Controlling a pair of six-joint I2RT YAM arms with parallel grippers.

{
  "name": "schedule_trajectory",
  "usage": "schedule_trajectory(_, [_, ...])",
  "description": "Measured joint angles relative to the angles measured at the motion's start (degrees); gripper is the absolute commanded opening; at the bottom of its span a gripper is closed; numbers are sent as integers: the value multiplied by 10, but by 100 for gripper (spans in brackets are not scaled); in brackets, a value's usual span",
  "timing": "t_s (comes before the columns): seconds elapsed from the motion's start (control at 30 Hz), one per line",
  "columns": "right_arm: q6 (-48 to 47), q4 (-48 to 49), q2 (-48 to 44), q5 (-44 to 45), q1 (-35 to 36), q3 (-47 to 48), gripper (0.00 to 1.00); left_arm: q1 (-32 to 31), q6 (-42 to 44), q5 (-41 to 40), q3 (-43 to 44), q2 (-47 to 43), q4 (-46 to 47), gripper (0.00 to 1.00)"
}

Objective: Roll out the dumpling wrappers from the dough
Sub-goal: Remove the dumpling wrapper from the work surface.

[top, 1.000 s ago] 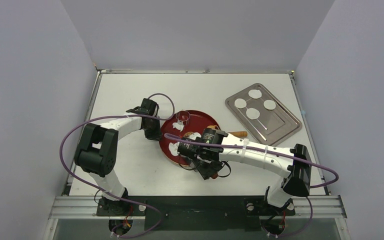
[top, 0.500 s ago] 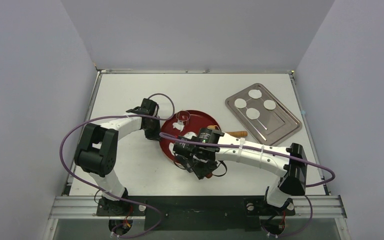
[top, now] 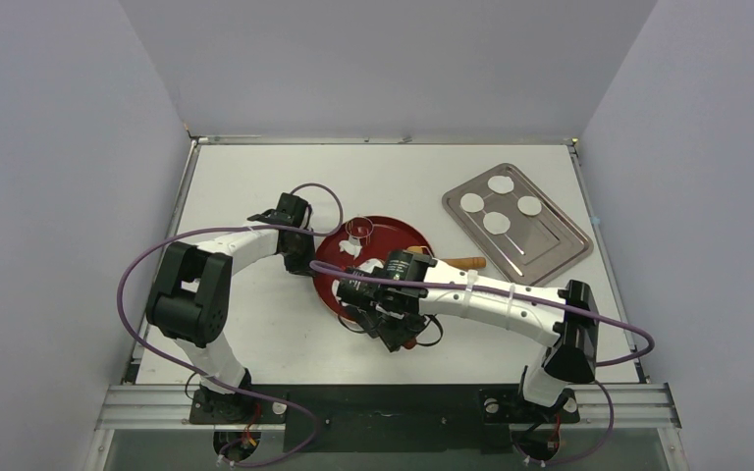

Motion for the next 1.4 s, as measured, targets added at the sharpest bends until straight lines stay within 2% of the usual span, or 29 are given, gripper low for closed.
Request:
schedule_trajectory(0.53, [-13,-61,-13,54,10,0,0,0,-1,0,0,0,0,0])
schedule_trajectory(1.0, [-14,-63,20,113,29,5,0,0,-1,0,0,0,0,0])
schedule_trajectory(1.4, [-17,-56,42,113,49,29,0,0,-1,0,0,0,0,0])
